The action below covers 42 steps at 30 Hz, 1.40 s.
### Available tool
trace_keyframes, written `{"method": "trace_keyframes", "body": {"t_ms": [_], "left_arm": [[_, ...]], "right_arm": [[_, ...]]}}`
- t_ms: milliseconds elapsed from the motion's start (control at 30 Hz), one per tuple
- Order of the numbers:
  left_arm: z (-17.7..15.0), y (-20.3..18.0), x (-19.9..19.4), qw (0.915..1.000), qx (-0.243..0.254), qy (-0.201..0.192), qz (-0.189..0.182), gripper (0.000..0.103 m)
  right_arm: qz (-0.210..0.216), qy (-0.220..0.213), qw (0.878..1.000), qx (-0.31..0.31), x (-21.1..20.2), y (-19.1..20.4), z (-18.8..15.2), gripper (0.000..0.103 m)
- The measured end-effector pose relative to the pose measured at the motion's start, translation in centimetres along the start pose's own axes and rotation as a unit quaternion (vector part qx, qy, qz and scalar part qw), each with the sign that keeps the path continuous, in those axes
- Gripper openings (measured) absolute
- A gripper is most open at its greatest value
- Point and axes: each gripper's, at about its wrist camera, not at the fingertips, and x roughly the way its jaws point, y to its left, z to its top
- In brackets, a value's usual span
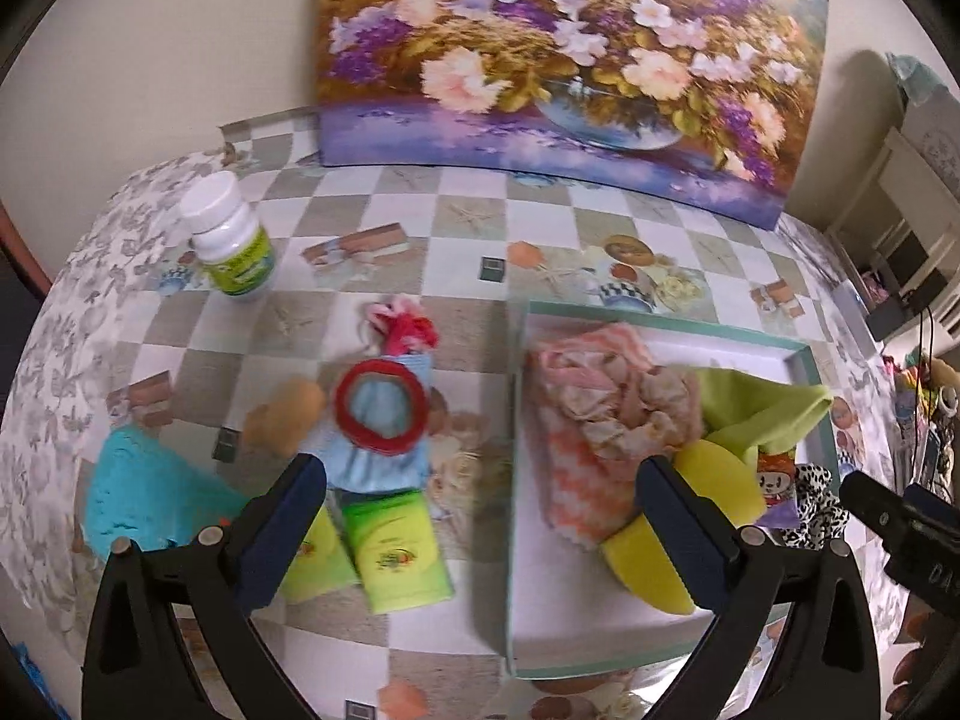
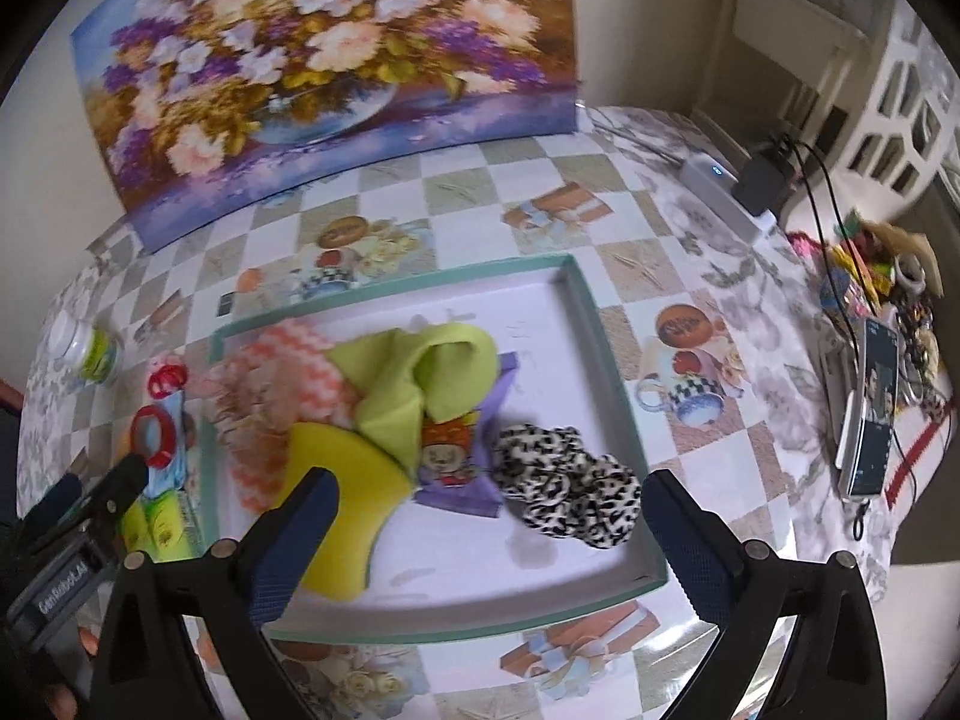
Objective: Organize soft objects
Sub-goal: 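Withdraw both grippers from the tray toward the pile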
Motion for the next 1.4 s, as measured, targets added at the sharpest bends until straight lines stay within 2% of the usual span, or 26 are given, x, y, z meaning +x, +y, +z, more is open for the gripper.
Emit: {"method": "trace_keyframes", "body": {"t_ms": [267,400,767,1133,1400], "left_arm": [[0.6,3.2,-0.8,0.9998,-0.018,-0.002,0.005,0.103],[1.1,5.8,-1.3,0.9990,-0.036,-0.009,0.023,0.103],[1.3,11.5,-1.6,0.9958,-0.086,-0.002,0.030,0.103],[1.4,12.8,-0.7,0.9948,-0.100,0.013,0.011,0.103],[3.1,14.0,0.8,0.9955,-0.081,0.049,-0.010,0.103]], "right_arm": [[0.014,-0.017,0.999,-0.047,-1.0,4.0,-0.1,0.102],[0.043,-0.023,0.996,-0.075,-1.1,6.7,-0.1,0.102],[0.101,-0.026,0.987,-0.125,-0.7,13.3,-0.1,0.102],[0.132,0.021,0.975,-0.176,2.2,17.9,-2.3,0.102],[0.149,0.022,0.972,-0.182,3.5,19.8,-1.6,0.100]]}}
